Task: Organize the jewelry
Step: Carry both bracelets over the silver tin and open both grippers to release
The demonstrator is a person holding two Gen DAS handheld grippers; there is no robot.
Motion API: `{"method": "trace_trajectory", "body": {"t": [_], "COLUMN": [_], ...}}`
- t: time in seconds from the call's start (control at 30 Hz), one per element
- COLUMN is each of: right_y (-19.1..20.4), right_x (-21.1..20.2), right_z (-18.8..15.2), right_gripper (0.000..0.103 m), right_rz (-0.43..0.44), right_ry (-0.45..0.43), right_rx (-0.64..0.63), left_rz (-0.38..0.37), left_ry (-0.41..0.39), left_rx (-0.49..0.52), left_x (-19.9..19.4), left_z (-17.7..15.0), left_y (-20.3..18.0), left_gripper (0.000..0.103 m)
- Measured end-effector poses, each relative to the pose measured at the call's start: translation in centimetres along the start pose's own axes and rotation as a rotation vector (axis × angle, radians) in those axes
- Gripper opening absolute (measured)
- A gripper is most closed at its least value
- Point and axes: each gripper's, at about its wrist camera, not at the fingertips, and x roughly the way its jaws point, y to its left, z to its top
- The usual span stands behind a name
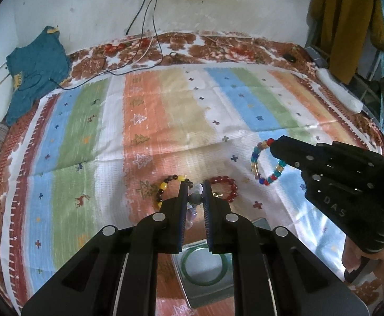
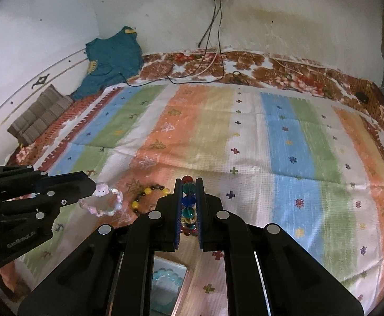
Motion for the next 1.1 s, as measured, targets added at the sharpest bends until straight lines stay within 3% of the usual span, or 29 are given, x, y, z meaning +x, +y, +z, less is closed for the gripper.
{"method": "trace_trajectory", "body": {"t": [1.1], "right_y": [3.4], "right_x": [-4.7], "right_z": [-3.8], "right_gripper": [0.010], "right_rz": [0.054], "right_ry": [0.011], "right_rx": [-0.056], "left_rz": [-0.052], "left_ry": [-0.018], "left_rx": [-0.008], "left_x": [-4.2], "left_z": [-3.6], "left_y": [-1.2], "left_gripper": [0.011]}}
